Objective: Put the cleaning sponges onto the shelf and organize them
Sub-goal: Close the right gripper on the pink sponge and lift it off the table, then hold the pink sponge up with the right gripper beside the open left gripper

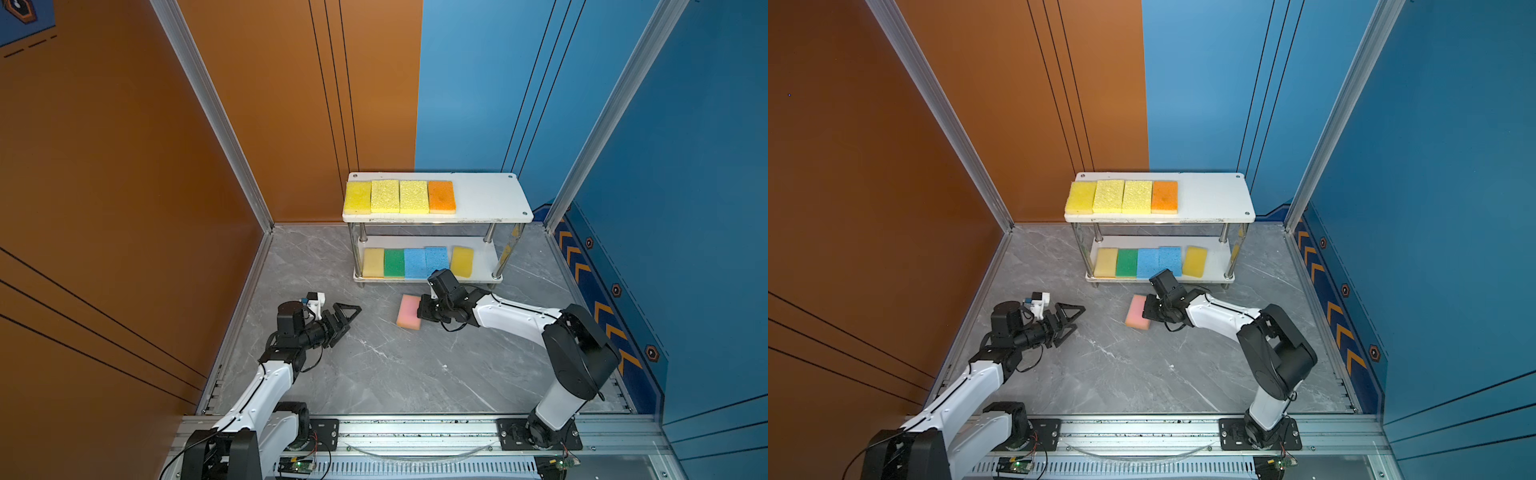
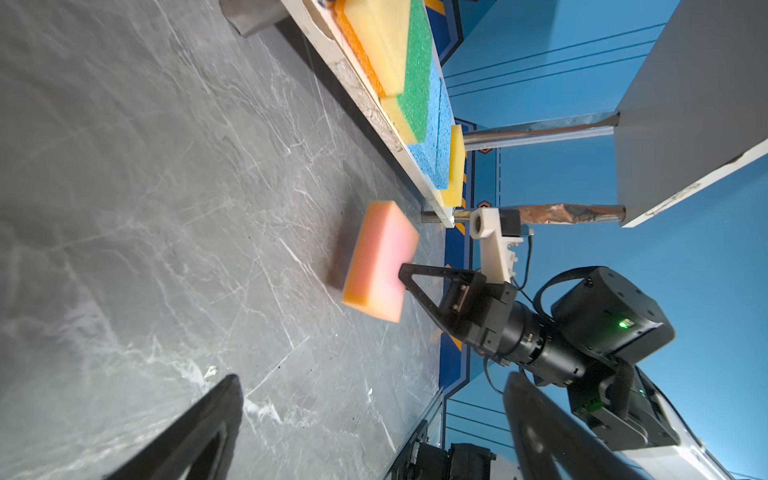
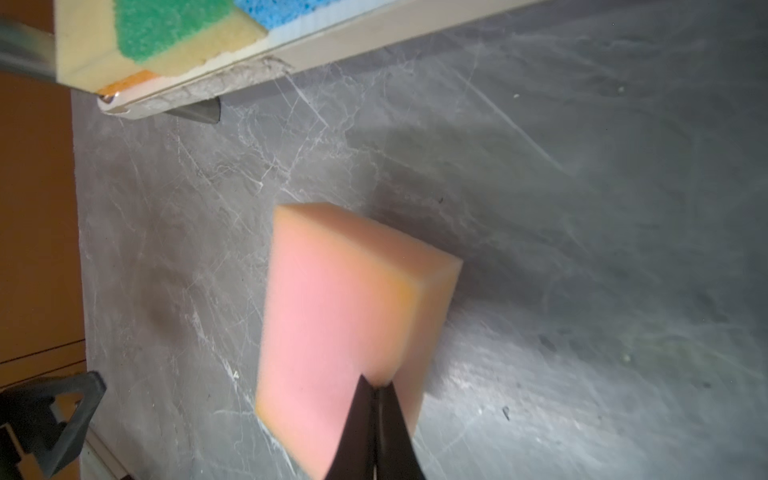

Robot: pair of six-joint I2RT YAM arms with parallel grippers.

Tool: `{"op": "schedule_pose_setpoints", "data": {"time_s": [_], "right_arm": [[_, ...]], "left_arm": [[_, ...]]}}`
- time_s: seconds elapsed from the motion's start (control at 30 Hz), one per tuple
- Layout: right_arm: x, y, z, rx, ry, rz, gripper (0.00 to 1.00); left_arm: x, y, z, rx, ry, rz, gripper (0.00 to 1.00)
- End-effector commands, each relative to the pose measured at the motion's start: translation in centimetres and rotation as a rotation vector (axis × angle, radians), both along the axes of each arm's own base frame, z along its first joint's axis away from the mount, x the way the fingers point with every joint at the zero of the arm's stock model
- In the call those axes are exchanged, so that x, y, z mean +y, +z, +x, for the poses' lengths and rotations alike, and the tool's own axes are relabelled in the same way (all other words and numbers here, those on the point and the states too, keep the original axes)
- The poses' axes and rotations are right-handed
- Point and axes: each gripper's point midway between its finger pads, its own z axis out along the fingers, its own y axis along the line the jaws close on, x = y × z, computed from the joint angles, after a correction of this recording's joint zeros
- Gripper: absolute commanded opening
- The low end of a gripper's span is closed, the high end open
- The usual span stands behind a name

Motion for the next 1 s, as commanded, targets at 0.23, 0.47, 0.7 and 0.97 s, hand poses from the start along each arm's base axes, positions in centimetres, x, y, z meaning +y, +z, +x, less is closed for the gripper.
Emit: {"op": "schedule_pose_setpoints", "data": {"time_s": [0.23,0.47,0.7,0.97], "right_arm": [[-5.2,2.9,-7.1,-0.018,0.098,-0.027,0.01],[-7.8,6.1,-9.9,-0.066,0.122,0.018,0.01],[-6.7,10.0,-11.6,-0.113,0.209,0.16,0.01],[-5.2,12.2,-12.3,-0.137,0.288,0.211,0.01]], "left_arm": [[-6.4,-0.4,-3.7,-0.065,-0.22,0.084,0.98],[-9.6,0.4,-5.4,-0.111,-0.292,0.079,0.98],[-12.6,4.2,-5.9,-0.202,-0.359,0.005,0.99],[-14.5,6.9,-6.5,-0.253,-0.397,-0.041,0.96]]}}
